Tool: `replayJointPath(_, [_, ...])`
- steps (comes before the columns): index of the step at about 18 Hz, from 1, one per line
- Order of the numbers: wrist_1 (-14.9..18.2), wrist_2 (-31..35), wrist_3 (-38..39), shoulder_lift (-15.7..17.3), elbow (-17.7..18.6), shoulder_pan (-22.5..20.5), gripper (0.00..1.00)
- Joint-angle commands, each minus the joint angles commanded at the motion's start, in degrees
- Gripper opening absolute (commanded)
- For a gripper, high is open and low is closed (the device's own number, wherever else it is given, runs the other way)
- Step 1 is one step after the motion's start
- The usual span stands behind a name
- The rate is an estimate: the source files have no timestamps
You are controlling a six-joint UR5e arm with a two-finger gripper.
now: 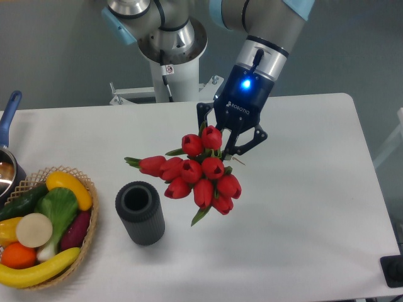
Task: Insert the flowers into the vase
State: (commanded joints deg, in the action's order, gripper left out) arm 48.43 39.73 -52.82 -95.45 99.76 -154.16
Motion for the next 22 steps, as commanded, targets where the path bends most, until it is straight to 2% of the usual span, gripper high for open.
replayJointPath(4, [-0.88, 0.0, 0.0, -0.88, -1.14, 0.17, 0.28])
replayJointPath(12, [-1.67, -0.17, 0.0, -0.35, -0.71, 0.88, 0.28])
replayJointPath(14, [-2.11, -2.36, 0.0, -0.35, -0.7, 1.4, 0.28])
replayJointPath(18, [-3.33, -10.97, -0.35, -0.53, -0.09, 1.76, 0.28])
replayJointPath(22, [-4.31, -14.93, -4.21, -1.14, 0.7, 6.32, 0.28])
